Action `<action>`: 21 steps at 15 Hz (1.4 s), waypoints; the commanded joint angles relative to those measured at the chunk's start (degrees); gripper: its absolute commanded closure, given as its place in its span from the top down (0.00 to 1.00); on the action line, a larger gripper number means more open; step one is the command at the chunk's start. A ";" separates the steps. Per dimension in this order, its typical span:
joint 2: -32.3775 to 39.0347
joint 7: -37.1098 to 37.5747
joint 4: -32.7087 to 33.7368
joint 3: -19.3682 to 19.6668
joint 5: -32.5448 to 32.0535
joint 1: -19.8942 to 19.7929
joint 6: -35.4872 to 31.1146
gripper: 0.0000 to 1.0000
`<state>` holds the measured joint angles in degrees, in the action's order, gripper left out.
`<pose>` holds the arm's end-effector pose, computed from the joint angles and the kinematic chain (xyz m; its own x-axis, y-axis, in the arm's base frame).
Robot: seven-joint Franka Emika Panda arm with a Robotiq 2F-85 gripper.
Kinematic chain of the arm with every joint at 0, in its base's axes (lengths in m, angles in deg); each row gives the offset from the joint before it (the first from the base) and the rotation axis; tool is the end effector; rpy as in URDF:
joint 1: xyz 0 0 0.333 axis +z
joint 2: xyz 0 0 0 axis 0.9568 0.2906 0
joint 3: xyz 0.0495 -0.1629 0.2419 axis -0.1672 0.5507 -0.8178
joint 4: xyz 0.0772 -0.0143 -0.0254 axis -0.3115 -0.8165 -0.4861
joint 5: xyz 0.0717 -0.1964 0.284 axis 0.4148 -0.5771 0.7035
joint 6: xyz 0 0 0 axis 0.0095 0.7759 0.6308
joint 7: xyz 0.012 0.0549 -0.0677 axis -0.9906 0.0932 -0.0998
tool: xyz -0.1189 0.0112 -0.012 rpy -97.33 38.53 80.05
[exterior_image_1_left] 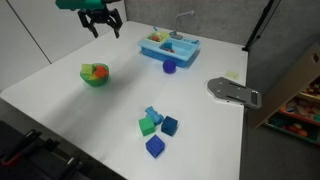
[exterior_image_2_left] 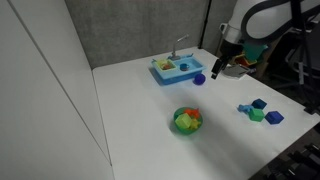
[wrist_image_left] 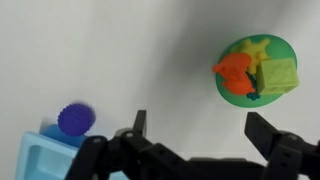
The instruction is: Put the yellow block in the green bowl
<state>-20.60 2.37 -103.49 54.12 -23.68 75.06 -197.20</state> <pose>0.5560 0.0517 0.3107 0.9465 0.3091 0.0924 0.3052 -0.9507 0.0544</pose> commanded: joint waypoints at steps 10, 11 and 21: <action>-22.92 8.72 -4.98 2.62 8.01 -1.79 31.68 1.00; -24.31 9.62 -4.66 2.51 7.91 -1.73 33.47 1.00; -29.65 10.99 -3.73 2.35 8.06 -1.64 38.60 1.00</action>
